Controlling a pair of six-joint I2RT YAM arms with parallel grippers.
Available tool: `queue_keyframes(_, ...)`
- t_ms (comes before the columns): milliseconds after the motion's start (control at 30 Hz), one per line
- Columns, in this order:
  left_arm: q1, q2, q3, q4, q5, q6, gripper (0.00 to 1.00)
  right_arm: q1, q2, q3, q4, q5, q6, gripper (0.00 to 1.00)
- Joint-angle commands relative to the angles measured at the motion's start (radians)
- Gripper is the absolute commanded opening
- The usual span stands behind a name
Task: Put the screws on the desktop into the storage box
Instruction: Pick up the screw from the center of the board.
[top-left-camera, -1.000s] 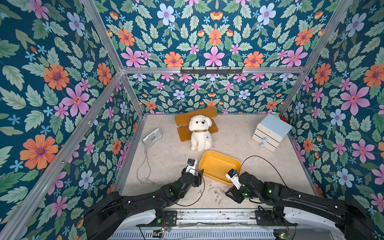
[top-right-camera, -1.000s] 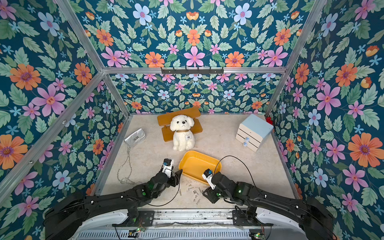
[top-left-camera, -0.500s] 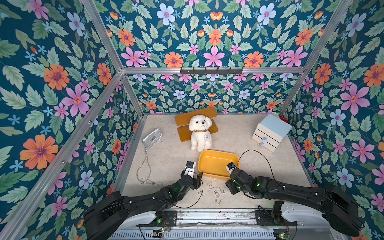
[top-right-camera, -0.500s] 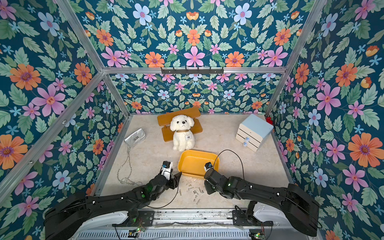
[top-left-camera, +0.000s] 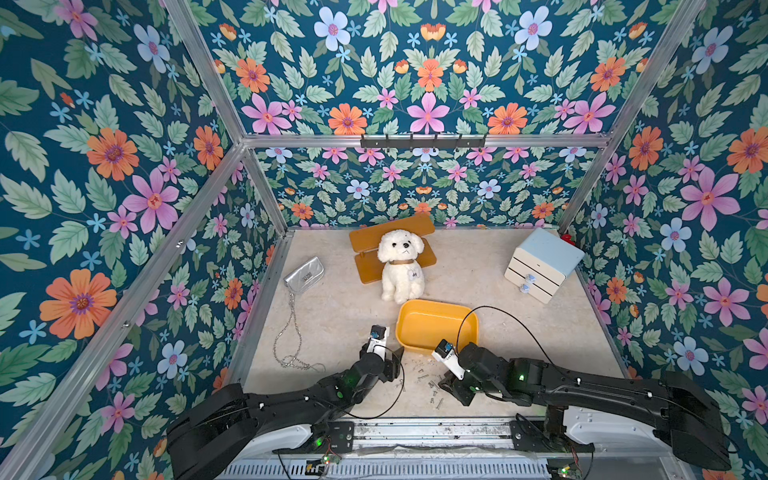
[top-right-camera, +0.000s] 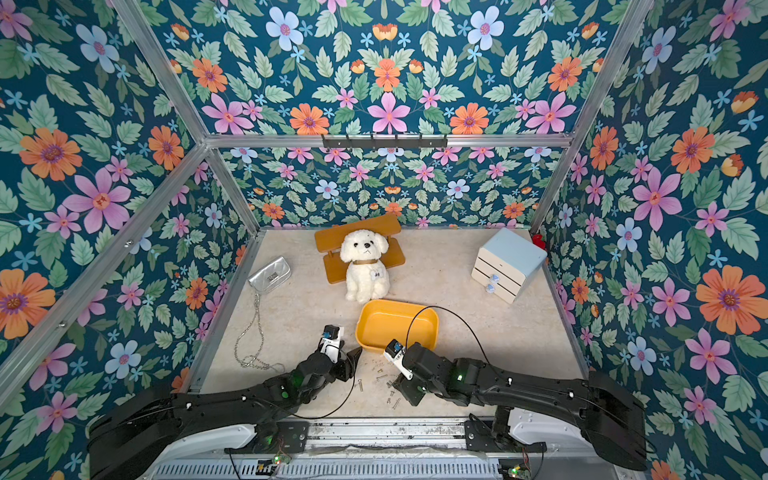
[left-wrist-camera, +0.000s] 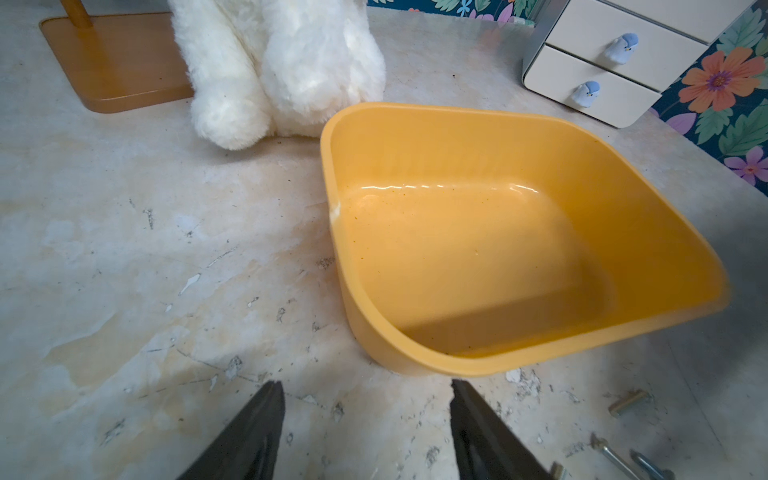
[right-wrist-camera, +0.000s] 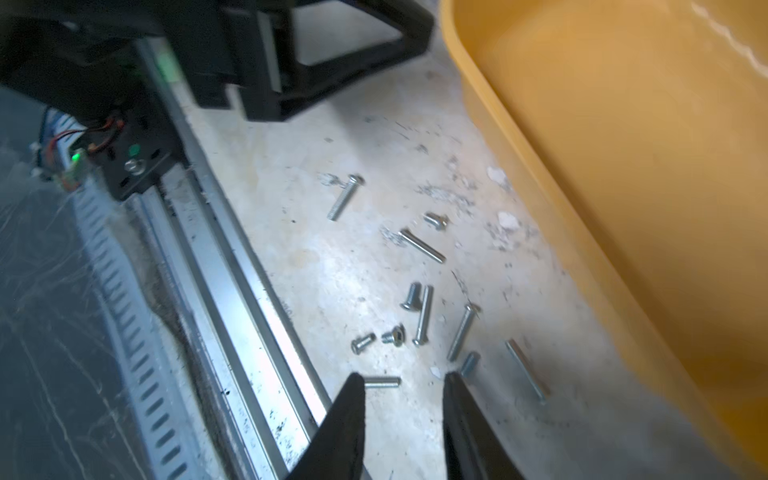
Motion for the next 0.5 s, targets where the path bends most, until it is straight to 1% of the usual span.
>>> queue_keyframes(0,0.002,0.002,0.007,0.032,-0.019,0.017,0.69,0.001,-0.019,-0.038,0.047,-0.138,-0.403,0.37)
queue_keyframes(67,0.001,0.006,0.007,0.050,-0.009,0.023,0.69,0.000,-0.012,-0.014,0.006,-0.117,-0.460,0.38)
queue_keyframes(167,0.001,0.018,0.008,0.056,-0.001,0.032,0.70,0.006,0.019,0.055,-0.117,-0.178,-0.501,0.38)
queue_keyframes(233,0.000,0.020,0.003,0.061,0.000,0.033,0.70,0.011,0.040,0.066,-0.154,-0.169,-0.549,0.38)
queue_keyframes(367,0.003,0.025,-0.016,0.086,-0.010,0.036,0.71,0.012,0.113,0.075,-0.174,-0.186,-0.623,0.37)
queue_keyframes(467,0.002,0.024,-0.018,0.083,-0.015,0.038,0.71,0.016,0.173,0.090,-0.193,-0.184,-0.660,0.34)
